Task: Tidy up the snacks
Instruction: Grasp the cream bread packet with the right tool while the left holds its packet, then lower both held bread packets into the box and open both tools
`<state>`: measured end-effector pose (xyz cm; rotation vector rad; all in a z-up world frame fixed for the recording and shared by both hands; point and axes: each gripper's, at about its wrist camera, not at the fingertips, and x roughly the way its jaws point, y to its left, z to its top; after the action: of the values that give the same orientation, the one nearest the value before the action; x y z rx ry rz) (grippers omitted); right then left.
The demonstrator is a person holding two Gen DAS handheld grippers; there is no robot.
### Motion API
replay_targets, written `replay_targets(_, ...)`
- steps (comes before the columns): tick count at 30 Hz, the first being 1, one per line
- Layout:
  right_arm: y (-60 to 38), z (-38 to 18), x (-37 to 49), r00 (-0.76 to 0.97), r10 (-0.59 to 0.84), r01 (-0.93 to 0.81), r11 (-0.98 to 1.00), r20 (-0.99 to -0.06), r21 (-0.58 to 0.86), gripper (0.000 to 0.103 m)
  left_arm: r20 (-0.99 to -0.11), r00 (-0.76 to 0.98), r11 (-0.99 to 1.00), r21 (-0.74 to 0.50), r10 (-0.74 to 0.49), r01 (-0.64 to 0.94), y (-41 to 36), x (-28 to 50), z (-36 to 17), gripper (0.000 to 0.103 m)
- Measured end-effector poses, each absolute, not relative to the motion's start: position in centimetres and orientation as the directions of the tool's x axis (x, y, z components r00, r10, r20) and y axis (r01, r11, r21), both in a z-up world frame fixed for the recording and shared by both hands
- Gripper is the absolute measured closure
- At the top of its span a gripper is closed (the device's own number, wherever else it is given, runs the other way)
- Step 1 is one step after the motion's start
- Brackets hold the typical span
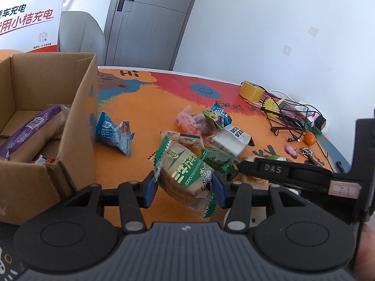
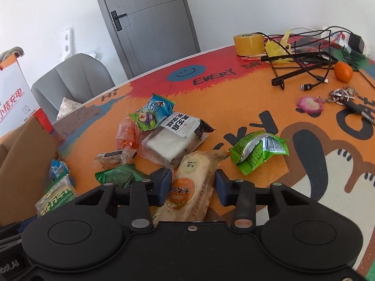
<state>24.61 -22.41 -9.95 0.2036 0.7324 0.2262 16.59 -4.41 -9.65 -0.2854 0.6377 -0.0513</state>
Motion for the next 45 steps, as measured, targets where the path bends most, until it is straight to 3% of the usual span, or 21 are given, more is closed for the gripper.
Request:
replay_targets(14,-23.6,-6.3,21.5,0.763,0.358,-0.174,0.915,-0.537,0.363,0.065,-0.503,0.854,0.962,-0.274,-0.135,-0.009,-4.8,14.3,-6.4,0.054)
replay_targets(29,-19.0,-2.3,19.7,0.761,0.487,-0.342,0.862,-0.428,0.374,0.065,-0.423,0.905,0.96,-0.265,-0.031,-0.091,-0.8,11.8,-2.8,0.054)
replay_targets(45,-12.6,-0.2,18.5,0.719,0.589,-0.474,0.804,-0.369,0.36,0.065,-0.411,0.904,0.924,-0.288,0.116,-0.25,6.3,10.0,-1.9,0.054)
